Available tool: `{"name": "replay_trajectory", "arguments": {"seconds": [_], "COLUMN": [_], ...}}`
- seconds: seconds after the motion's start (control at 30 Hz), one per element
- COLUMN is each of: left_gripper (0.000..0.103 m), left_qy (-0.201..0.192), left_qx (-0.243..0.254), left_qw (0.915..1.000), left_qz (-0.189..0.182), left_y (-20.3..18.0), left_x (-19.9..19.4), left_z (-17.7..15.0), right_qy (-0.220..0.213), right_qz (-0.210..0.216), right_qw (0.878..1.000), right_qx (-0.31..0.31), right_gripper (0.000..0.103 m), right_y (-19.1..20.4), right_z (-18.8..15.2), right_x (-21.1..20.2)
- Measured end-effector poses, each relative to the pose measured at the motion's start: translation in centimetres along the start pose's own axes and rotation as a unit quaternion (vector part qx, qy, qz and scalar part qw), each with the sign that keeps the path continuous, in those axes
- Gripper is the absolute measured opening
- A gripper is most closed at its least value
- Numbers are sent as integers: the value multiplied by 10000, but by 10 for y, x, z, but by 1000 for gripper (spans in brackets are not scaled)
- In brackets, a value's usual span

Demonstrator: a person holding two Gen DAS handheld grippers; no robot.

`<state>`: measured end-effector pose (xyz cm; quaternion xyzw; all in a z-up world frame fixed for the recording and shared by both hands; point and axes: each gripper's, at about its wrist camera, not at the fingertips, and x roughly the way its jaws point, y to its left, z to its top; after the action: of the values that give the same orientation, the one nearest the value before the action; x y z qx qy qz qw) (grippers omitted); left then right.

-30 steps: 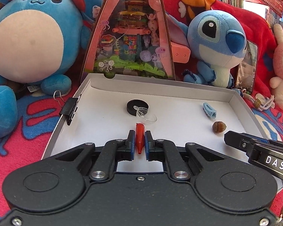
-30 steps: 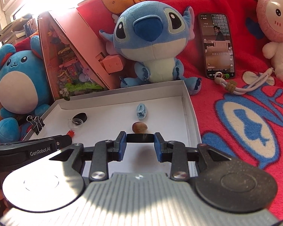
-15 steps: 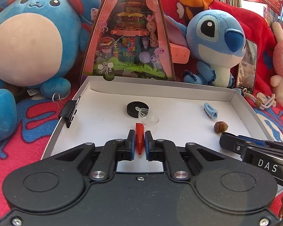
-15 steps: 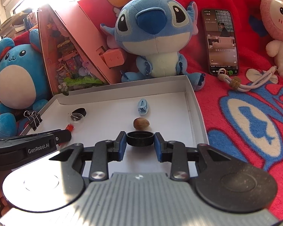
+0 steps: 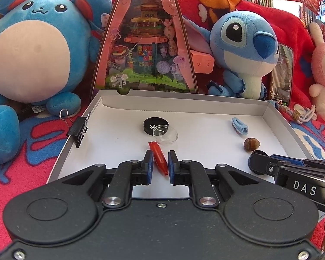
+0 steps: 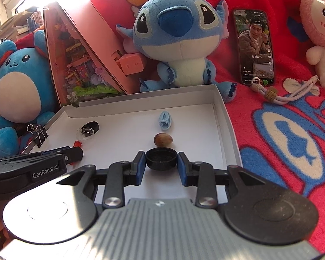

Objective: Organize rigid objects
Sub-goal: 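Open both tools to drop the crayon and cap, then withdraw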

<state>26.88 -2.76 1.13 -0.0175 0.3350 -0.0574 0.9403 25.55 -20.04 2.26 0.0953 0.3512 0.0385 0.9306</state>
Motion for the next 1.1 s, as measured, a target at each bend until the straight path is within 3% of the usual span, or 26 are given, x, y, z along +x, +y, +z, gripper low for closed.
{"name": "replay_trajectory", "arguments": {"seconds": [0.2, 0.33, 0.4, 0.63, 1.1], "left_gripper": [28, 37, 38, 42, 47], "left_qy": [-53, -131, -154, -223, -362], "left_qx": [-12, 98, 223, 497, 590], "left_qw": [10000, 9999, 9996, 9985, 9931], "left_qz": [23, 10, -25, -111, -942], "left_y": [-1, -2, -2, 5, 12], "left_x": [-6, -15, -23, -55, -127], "left_z": [-2, -2, -3, -13, -57], "right_qy": [-11, -84, -144, -304, -557], "right_qz": [11, -6, 3, 16, 296], "right_qw": [10000, 9999, 9997, 9971, 9872], "right_qx": [-19, -113, -190, -700, -1468], "right_gripper": [40, 50, 56, 63, 67], "right_y": [1, 4, 6, 12, 22], "right_z": [-1, -2, -2, -11, -46], "right_x": [-4, -12, -18, -49, -110]}}
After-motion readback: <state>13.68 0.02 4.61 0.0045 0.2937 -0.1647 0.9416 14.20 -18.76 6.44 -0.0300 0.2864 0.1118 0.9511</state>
